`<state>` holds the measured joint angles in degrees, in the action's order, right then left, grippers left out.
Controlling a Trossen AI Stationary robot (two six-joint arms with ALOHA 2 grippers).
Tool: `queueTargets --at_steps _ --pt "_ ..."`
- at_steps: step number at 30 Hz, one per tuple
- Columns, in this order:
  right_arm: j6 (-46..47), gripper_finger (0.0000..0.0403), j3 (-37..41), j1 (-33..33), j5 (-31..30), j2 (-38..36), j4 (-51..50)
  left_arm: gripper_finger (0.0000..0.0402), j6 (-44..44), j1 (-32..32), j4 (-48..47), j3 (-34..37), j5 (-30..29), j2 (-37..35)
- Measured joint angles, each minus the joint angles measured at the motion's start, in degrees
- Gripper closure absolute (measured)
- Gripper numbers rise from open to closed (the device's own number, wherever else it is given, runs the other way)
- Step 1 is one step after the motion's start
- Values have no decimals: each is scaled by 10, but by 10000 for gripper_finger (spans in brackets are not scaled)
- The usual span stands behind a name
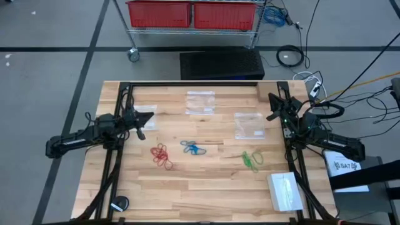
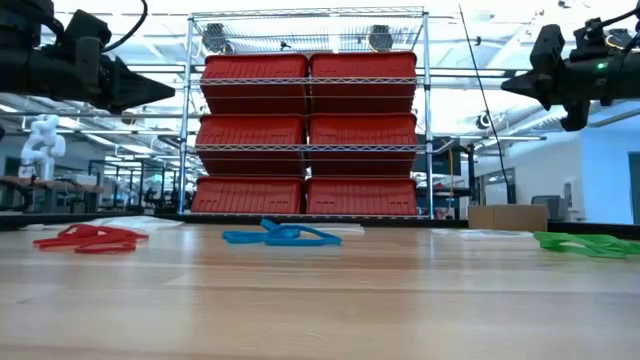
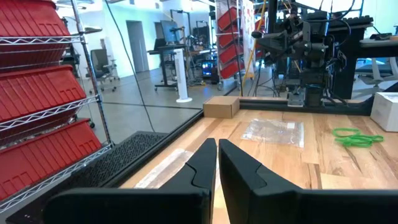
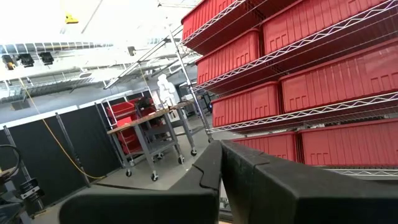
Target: Sort rubber bands
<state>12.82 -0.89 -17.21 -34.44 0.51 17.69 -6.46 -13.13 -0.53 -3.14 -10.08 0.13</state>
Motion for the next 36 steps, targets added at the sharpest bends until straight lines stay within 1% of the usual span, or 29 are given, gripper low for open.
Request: queueTargets --at_steps 25,27,31,33,36 --pt "0 403 0 0 0 0 5 375 1 0 11 0 5 0" --pt "0 403 0 0 0 0 5 375 1 0 19 0 12 0" --pt "0 403 0 0 0 0 4 375 -1 0 29 0 46 1" --pt "0 403 0 0 0 0 1 375 9 0 56 0 47 11" --pt "0 403 0 1 5 0 1 375 16 1 91 0 54 51"
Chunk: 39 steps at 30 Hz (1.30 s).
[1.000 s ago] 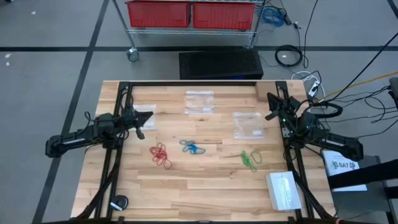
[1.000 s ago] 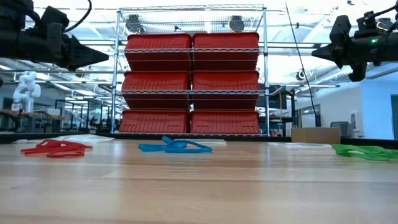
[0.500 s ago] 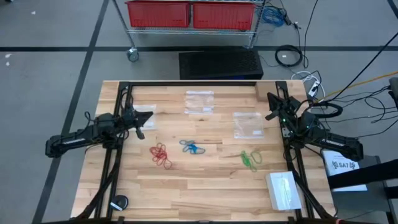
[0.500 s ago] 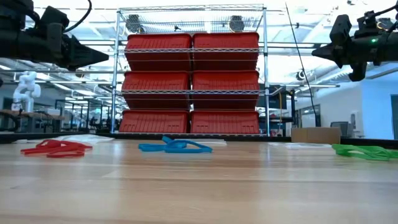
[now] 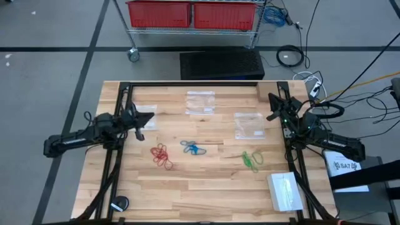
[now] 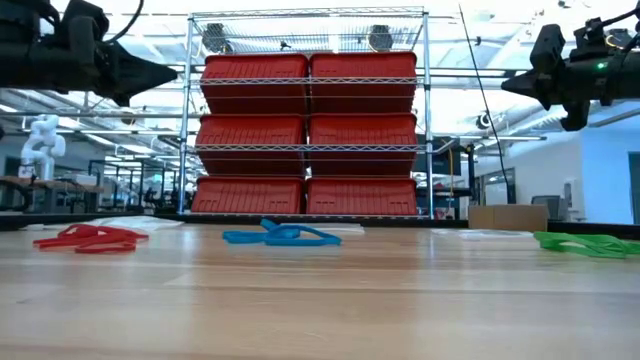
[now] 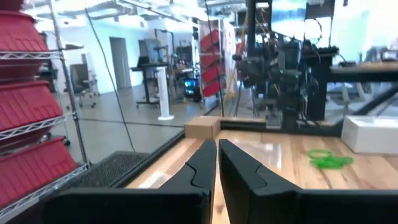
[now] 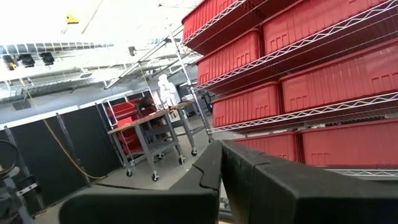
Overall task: Sort rubber bands
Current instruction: Open the center transparent zip bag
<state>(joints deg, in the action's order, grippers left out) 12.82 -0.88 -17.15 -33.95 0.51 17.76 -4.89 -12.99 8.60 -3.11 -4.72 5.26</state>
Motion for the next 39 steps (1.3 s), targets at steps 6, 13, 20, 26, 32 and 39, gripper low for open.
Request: queueTargets --at_steps 6,13,20,26,32,39 --pt "4 403 0 0 60 0 -4 375 -35 0 115 -7 6 167" --pt "15 403 0 0 71 0 -15 375 -118 -3 145 -136 12 400" --pt "15 403 0 0 71 0 -18 375 -194 -31 14 -292 1 632" --pt "14 403 0 0 71 0 -19 375 -215 -58 -11 -381 0 776" --pt "15 403 0 0 83 0 -29 372 -241 -70 -68 -452 27 865" --pt "20 384 0 0 104 3 -52 334 -296 -69 -120 -483 -6 943"
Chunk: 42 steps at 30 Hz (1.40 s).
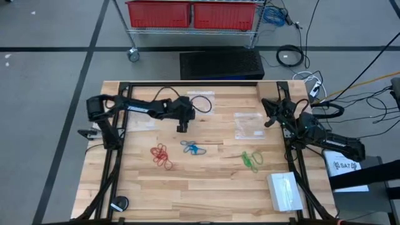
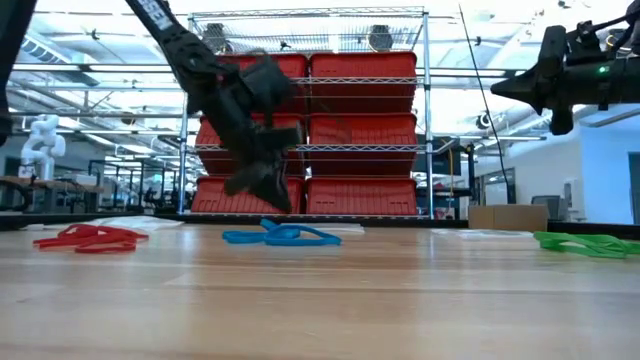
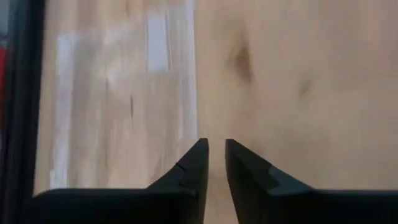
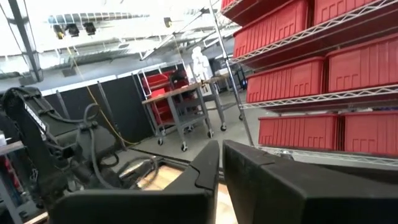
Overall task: Sort rubber bands
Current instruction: Open the center transparent zip bag
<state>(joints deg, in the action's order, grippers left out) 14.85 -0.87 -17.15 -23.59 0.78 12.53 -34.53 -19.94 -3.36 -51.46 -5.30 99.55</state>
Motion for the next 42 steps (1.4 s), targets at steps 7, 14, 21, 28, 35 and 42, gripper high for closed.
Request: queueTargets --at_steps 7,14,21,28,35,42 --pt "10 358 0 0 1 0 -10 295 -30 -1 3 -14 -37 30" --pt "10 351 0 0 14 0 -10 292 -34 -5 4 -36 -34 75" --pt "10 351 0 0 15 0 -8 319 -34 -7 3 -48 -31 105" --pt "10 351 0 0 15 0 -8 395 -25 -6 -6 -47 -23 106" --pt "10 351 0 0 51 0 1 399 -18 4 -41 -42 -31 44" --pt "10 351 0 0 60 0 1 400 13 9 -78 -44 -20 -31"
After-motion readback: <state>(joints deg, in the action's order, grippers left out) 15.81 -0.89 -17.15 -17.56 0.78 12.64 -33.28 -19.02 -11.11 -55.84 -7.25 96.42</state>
